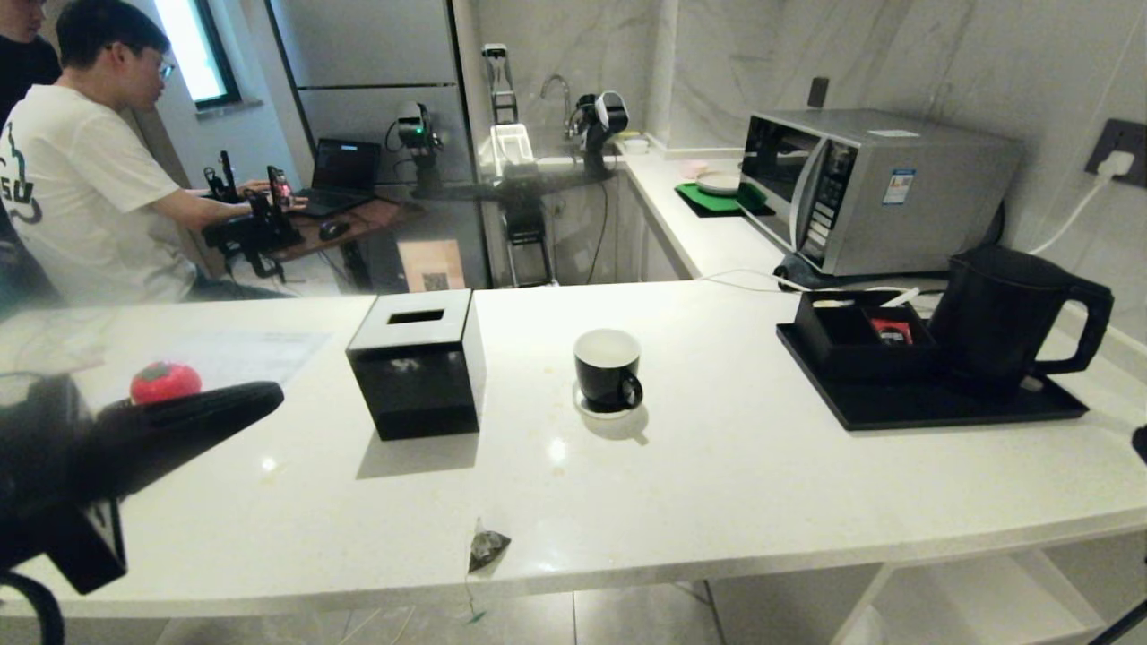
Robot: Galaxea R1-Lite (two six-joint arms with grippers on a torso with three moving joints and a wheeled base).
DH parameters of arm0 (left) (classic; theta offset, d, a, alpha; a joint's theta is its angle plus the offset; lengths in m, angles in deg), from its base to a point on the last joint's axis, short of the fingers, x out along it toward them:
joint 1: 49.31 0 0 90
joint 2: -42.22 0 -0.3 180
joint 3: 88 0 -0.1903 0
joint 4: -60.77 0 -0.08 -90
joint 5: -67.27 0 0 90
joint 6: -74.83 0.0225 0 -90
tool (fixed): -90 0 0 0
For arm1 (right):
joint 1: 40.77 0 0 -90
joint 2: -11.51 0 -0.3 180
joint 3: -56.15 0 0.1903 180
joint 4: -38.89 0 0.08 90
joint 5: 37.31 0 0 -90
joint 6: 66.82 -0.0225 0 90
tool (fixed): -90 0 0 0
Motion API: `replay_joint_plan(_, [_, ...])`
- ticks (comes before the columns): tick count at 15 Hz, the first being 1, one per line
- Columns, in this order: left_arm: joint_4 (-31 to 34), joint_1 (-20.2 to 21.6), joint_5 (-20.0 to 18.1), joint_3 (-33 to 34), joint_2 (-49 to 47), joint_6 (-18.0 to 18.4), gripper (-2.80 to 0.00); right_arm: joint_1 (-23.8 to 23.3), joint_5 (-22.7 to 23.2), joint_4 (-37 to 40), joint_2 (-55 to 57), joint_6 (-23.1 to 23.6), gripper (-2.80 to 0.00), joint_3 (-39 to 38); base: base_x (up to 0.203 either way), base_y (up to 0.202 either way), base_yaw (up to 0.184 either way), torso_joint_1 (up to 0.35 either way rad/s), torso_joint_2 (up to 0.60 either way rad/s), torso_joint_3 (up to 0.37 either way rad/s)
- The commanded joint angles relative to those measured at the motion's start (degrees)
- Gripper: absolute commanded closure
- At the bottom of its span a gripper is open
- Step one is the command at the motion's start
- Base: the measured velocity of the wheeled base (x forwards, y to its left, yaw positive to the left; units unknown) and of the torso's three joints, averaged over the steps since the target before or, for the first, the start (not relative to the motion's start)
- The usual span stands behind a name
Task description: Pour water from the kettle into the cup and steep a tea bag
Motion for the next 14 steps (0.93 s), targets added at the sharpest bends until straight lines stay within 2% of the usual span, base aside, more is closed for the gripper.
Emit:
replay_joint_plan(1, [-0.13,-0.04,-0.28,1.71,2.24,-0.07,0.0,-0.34,0.1,8.28,-17.54,0.08,0.0,-2.29,0.0,0.0,0.0,0.0,0.0,0.0])
replay_joint_plan(3, [-0.26,-0.13,-0.37,1.86,2.49,-1.32,0.0,-0.37,0.17,19.81,-30.96,0.07,0.0,-2.63,0.0,0.0,0.0,0.0,0.0,0.0])
replay_joint_plan(6, [-0.11,-0.22,-0.53,2.38,3.31,-1.73,0.0,0.31,0.12,41.58,-48.86,0.49,0.0,-2.18,0.0,0.0,0.0,0.0,0.0,0.0])
replay_joint_plan(7, [-0.1,-0.35,-0.56,3.04,3.71,-1.92,0.0,0.52,0.39,46.81,-51.81,0.75,0.0,-2.25,0.0,0.0,0.0,0.0,0.0,0.0])
replay_joint_plan(8, [0.0,-0.93,-0.96,3.67,3.9,-2.04,0.0,0.74,3.2,51.93,-53.15,0.98,0.0,-2.27,0.0,0.0,0.0,0.0,0.0,0.0])
replay_joint_plan(9, [0.79,-2.18,-1.46,4.15,4.14,-2.06,0.0,0.89,5.71,54.02,-53.12,1.03,0.0,-2.05,0.0,0.0,0.0,0.0,0.0,0.0])
replay_joint_plan(10, [2.71,-3.28,-1.64,4.44,4.42,-2.06,0.0,0.96,5.18,56.81,-53.15,0.66,0.0,-1.34,0.0,0.0,0.0,0.0,0.0,0.0])
replay_joint_plan(12, [5.25,-6.14,-1.56,5.9,4.51,-1.98,0.0,0.98,4.84,57.3,-53.19,0.09,0.0,-1.17,0.0,0.0,0.0,0.0,0.0,0.0])
replay_joint_plan(14, [5.68,-7.28,-1.52,9.55,4.25,-1.98,0.0,0.98,4.84,57.3,-53.19,-0.17,0.0,-1.17,0.0,0.0,0.0,0.0,0.0,0.0])
